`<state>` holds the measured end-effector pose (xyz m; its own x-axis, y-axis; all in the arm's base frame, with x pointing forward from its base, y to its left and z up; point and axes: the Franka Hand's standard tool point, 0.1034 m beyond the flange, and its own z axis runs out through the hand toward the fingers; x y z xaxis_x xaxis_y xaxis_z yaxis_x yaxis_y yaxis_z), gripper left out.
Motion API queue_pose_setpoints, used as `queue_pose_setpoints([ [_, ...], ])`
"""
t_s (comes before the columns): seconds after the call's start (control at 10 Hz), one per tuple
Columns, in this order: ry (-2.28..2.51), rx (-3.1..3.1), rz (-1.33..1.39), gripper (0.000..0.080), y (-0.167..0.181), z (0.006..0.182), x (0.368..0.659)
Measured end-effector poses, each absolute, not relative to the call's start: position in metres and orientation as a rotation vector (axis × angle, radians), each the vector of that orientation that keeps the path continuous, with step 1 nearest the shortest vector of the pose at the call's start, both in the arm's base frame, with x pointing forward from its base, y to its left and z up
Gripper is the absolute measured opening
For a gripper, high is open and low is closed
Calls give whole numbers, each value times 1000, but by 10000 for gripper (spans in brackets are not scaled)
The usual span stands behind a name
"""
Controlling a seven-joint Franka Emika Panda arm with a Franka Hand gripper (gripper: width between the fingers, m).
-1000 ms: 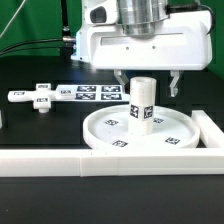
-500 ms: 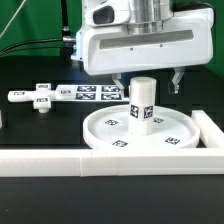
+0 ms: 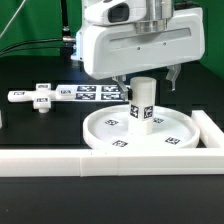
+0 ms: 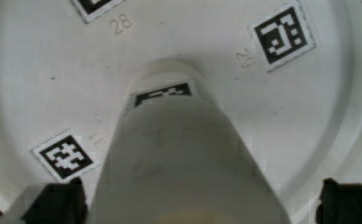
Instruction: Assemble round table
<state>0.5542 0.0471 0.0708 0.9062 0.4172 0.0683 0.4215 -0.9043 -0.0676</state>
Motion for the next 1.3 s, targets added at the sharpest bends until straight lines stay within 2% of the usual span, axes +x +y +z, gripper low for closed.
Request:
queue_pose_setpoints([
  [0.6, -1469, -2750, -65, 649, 47, 69, 554],
  [1.3, -1977, -2448, -42, 649, 42, 67, 553],
])
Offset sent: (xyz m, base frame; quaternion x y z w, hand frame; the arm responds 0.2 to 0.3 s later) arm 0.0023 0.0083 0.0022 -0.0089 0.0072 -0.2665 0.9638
